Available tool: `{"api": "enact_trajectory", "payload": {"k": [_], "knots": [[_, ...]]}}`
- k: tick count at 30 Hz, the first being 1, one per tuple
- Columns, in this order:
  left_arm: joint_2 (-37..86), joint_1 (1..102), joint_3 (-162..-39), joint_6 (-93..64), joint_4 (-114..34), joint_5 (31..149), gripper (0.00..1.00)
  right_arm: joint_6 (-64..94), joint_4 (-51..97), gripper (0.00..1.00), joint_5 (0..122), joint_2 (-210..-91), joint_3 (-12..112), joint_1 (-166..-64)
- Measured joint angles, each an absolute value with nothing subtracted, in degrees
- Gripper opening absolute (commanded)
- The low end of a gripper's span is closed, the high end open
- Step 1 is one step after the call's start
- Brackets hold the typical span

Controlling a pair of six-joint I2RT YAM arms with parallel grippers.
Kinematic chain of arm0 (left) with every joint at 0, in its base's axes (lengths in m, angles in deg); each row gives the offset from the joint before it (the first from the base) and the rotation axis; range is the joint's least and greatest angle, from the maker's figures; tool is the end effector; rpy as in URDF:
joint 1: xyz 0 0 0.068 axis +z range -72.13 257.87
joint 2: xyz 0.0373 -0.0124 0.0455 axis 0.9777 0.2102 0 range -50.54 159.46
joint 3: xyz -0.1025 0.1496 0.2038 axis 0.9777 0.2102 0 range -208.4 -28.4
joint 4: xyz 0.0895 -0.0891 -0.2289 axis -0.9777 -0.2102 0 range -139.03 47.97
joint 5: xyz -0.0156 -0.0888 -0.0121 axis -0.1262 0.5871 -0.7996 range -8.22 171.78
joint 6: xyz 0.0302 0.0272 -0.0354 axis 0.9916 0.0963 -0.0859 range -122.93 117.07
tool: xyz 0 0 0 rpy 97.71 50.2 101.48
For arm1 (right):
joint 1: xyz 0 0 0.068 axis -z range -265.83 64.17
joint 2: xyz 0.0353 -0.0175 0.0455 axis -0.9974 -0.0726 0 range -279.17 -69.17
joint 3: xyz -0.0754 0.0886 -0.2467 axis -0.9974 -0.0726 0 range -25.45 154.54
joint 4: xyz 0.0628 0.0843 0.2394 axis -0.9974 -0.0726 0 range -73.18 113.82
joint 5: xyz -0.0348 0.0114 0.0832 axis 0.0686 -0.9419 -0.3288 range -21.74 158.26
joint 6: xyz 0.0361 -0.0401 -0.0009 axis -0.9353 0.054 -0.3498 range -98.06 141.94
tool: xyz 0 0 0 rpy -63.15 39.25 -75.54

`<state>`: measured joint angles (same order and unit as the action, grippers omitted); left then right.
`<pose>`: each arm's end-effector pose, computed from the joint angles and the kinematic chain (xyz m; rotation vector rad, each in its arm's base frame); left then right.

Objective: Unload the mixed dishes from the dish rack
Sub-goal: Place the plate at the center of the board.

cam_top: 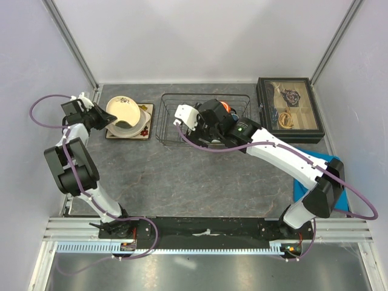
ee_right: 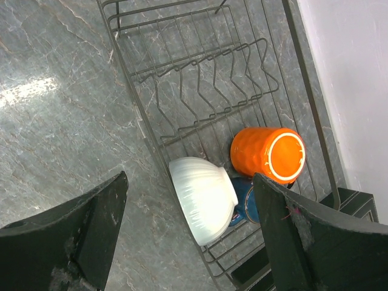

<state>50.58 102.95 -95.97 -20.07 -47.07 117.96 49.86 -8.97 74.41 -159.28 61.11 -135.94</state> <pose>0.3608 0.1457 0.2231 -0.4562 2.1139 -0.6250 0.2318 0.2714 0.3573 -1.3395 1.7484 0.0983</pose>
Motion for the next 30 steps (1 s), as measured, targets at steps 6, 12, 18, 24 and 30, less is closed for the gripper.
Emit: {"api": "enact_trajectory", "payload": {"k": [6,12,18,24,30], "knots": [[52.7,103.8,-95.9,-20.3,-47.2,117.8,0.02,49.8,-8.1,0.92,74.4,-158.7,59.2,-135.9],[53.6,103.8,-95.9,-20.4,-47.7,117.9,0.02,49.8,-7.8,0.92,74.4,-158.2,57.8,-135.9],[55.0,103.8,-96.1,-20.4,-48.8,117.9,0.01,49.8,-6.9,0.92,74.4,-157.8,56.9,-135.9],[55.8,103.8,-96.1,-20.4,-49.7,117.9,0.10,49.8,-6.5,0.92,74.4,-156.3,54.9,-135.9],[56.5,103.8,-96.8,-20.4,-49.8,118.0,0.24,49.8,-6.4,0.92,74.4,-156.1,53.4,-135.9]]}}
